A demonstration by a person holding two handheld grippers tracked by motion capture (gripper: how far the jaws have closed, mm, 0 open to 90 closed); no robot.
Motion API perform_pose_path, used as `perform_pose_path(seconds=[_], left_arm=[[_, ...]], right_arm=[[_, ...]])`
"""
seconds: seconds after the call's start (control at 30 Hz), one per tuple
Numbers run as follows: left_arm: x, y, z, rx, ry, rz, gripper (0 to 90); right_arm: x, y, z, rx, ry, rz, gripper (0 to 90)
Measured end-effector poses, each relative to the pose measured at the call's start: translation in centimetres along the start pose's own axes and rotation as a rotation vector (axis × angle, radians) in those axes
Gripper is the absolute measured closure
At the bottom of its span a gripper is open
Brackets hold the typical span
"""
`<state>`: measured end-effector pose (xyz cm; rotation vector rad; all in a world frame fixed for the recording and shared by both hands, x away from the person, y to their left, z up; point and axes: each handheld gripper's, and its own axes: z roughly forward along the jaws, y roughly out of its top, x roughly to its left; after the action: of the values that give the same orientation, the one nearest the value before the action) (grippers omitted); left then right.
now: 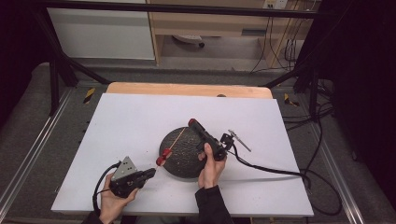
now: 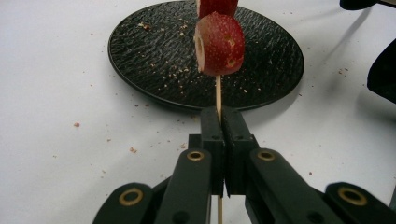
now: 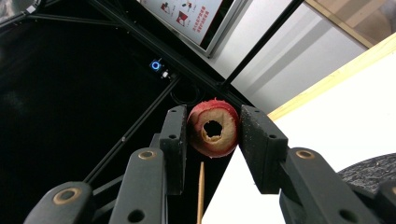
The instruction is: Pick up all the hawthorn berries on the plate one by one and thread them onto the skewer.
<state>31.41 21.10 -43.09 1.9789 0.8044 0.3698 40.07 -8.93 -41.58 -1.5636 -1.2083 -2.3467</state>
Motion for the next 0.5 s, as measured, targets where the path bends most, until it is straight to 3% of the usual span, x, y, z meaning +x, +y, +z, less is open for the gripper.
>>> perform_pose_path(seconds=[0.5], left_arm=[[-0.37, 0.06, 0.58, 0.007, -0.011, 0.005, 88.5]], right_arm=[[-0.23, -0.58, 0.02, -0.017, 0.013, 0.022, 63.1]])
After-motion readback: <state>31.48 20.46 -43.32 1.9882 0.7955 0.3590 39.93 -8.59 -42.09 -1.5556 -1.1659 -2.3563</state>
